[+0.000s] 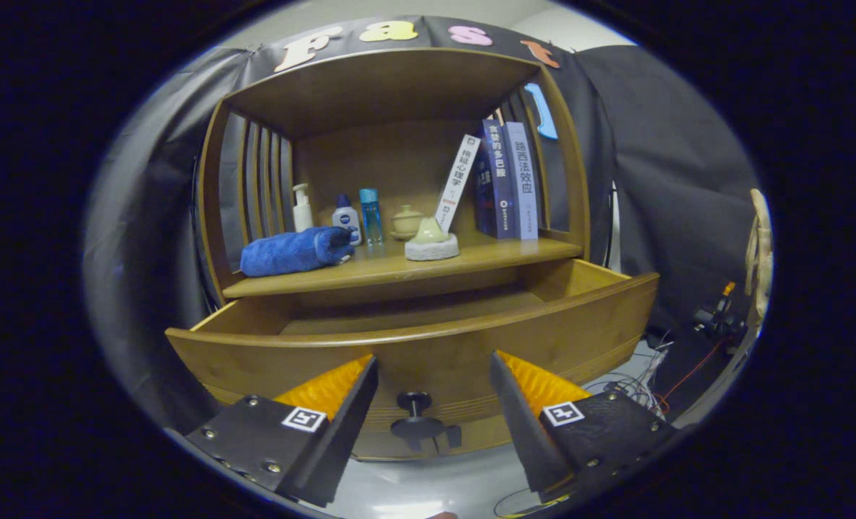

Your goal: Pull open the drawer, take out the items inside it, and place them on the countertop above the cabinet.

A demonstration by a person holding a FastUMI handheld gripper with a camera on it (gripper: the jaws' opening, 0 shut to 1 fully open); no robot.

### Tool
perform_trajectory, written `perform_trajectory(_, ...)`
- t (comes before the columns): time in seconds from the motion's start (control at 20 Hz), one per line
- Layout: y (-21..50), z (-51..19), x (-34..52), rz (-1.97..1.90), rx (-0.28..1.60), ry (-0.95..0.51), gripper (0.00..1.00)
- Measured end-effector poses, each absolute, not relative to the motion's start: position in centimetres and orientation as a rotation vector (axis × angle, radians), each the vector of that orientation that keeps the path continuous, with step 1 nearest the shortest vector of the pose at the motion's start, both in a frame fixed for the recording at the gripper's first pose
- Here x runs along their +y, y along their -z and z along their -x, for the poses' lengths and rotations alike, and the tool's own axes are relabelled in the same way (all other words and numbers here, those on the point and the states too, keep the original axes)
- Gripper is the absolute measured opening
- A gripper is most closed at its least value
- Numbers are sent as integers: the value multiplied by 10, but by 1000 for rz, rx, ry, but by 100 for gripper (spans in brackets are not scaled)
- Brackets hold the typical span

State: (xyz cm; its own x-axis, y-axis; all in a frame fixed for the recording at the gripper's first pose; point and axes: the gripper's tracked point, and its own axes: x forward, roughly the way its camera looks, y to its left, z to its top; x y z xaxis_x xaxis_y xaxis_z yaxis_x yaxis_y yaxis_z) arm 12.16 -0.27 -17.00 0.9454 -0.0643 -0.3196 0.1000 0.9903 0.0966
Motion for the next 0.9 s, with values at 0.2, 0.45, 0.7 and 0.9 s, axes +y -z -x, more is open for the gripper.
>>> perform_trajectory(0.2,173,-135,-2,-159,313,76,94)
perform_trajectory(0.45,177,-159,8,-163,315,56,94)
perform_trajectory(0.7,181,-179,11,-197,312,36,93)
perform_trajectory(0.9,182,-192,13,-193,315,32,94)
